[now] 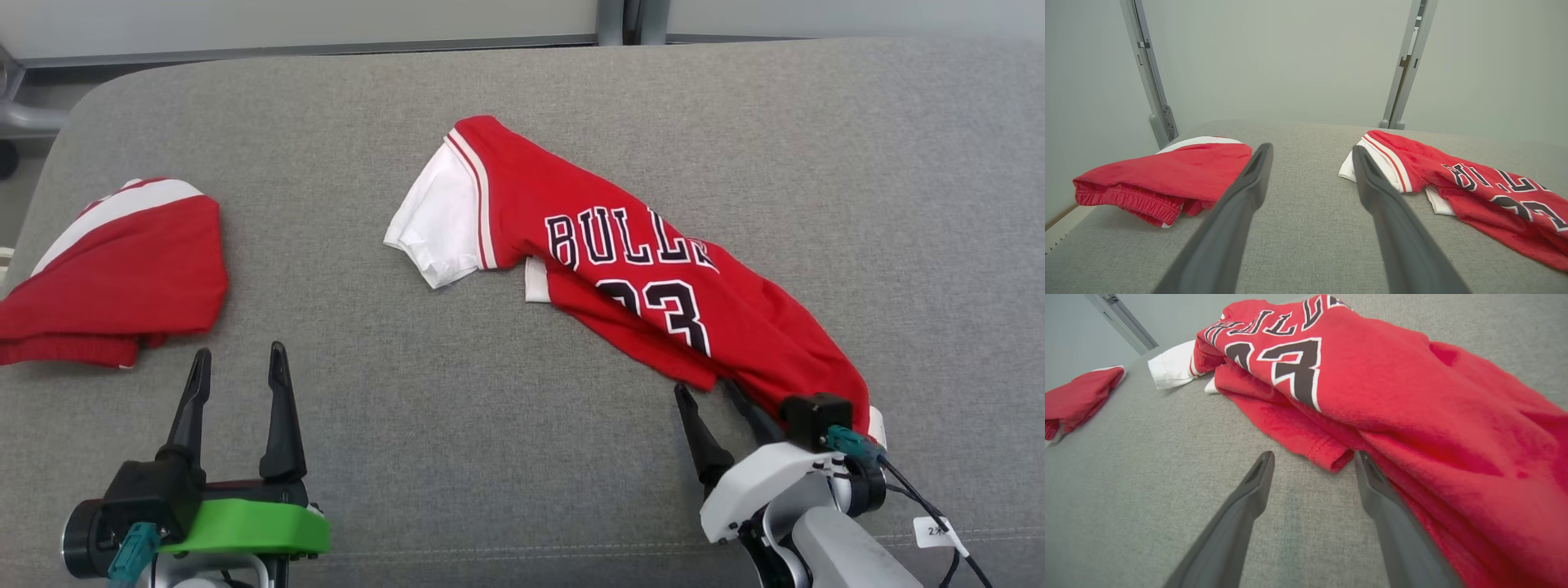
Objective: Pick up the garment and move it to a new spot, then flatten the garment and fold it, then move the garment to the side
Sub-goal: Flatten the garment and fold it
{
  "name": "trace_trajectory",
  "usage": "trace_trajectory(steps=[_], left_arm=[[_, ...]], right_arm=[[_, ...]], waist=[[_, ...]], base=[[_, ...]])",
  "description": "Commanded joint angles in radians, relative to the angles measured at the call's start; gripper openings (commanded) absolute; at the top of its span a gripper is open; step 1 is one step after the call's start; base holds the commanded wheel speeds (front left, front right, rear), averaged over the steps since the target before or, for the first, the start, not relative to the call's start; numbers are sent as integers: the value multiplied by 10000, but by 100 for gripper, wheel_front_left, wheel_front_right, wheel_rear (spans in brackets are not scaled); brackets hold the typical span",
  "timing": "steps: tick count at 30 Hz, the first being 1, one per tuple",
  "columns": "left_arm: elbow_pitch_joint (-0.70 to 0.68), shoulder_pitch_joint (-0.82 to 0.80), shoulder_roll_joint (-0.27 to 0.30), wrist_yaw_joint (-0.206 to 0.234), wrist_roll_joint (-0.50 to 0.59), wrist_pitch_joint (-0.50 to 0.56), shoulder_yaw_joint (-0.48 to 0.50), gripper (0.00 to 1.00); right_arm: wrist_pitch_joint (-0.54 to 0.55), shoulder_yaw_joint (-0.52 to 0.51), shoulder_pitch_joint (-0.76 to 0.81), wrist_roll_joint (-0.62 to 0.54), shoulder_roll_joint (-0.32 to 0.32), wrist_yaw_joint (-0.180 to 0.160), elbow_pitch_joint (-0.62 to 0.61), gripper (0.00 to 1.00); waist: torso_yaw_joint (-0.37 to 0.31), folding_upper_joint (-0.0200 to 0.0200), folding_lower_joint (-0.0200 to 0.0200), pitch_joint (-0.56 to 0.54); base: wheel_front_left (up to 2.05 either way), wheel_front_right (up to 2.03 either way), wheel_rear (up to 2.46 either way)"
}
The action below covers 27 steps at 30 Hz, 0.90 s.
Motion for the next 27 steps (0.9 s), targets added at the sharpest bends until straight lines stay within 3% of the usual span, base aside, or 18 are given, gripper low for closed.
trace_trajectory(steps=[1, 4, 5, 6, 11, 18, 27], left_arm=[[88, -172, -22, -101, 99, -9, 65, 100], [139, -239, -114, -205, 188, -9, 150, 100], [153, -245, -145, -221, 232, -9, 185, 100], [179, -246, -198, -266, 268, -9, 240, 100], [223, -268, -304, -393, 382, -9, 346, 100], [291, -229, -507, -521, 535, -9, 546, 100], [362, -105, -652, -685, 670, -9, 736, 100]], right_arm=[[-21, 10, -291, 80, -37, -7, 229, 100], [-21, 28, -593, 157, -4, -7, 592, 100], [-21, 51, -678, 175, 12, -7, 704, 56], [-21, 89, -821, 203, 44, -7, 853, 0], [-21, 295, -994, 506, 13, -7, 944, 0], [-21, 444, -651, 961, -465, -7, 138, 0], [-21, 197, 4, 624, -738, -7, -958, 0]], waist=[[134, 0, 0, 117], [190, 0, 0, 180], [203, 0, 0, 191], [214, 0, 0, 213], [188, 0, 0, 257], [34, 0, 0, 264], [-148, 0, 0, 145]], base=[[0, 0, 0], [0, 0, 0], [0, 0, 0], [0, 0, 0], [0, 0, 0], [0, 0, 0], [0, 0, 0]])
